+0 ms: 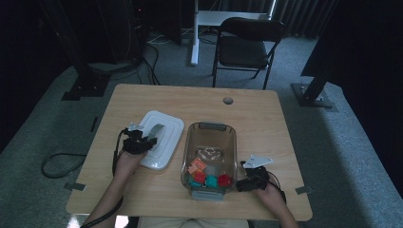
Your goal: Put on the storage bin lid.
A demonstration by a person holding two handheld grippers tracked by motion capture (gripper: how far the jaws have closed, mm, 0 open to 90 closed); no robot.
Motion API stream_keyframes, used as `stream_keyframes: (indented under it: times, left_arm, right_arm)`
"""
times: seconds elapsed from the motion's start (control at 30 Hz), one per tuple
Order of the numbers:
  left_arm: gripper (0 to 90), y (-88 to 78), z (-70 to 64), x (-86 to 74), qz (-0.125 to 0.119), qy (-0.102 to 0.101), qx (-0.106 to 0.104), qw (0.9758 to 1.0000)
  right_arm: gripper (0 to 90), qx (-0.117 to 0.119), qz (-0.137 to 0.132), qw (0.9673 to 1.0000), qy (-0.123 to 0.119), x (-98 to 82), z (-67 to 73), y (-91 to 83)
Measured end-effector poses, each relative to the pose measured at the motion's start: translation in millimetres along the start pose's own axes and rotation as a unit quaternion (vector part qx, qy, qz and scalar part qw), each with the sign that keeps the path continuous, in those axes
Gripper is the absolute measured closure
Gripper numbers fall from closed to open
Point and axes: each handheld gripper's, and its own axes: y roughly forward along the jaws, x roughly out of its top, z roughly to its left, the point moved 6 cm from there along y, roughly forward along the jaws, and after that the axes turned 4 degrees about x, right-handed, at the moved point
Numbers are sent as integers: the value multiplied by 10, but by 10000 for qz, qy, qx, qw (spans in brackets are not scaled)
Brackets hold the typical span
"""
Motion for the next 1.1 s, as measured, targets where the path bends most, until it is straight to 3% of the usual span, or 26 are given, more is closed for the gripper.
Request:
stream_keyframes:
  times: [0.33,0.5,0.83,0.93,1.03,1.1]
  left_arm:
    - [680,-180,244,22,-26,-83,138,9999]
    - [680,-309,266,74,-126,-97,52,9999]
    - [680,-647,425,337,-445,-178,121,9988]
    - [680,-822,450,445,-588,-198,-40,9981]
    - [680,-883,440,483,-649,-145,-33,9978]
    - [680,-1029,418,587,-788,-78,-101,9968]
  right_arm:
    - [130,79,48,9996,-254,142,187,187]
    - [129,122,70,9993,-357,218,238,271]
    - [129,205,77,9981,-571,462,406,513]
    - [129,272,99,9974,-663,528,485,582]
    - [128,282,102,9972,-683,551,506,606]
    - [125,281,121,9966,-762,623,557,679]
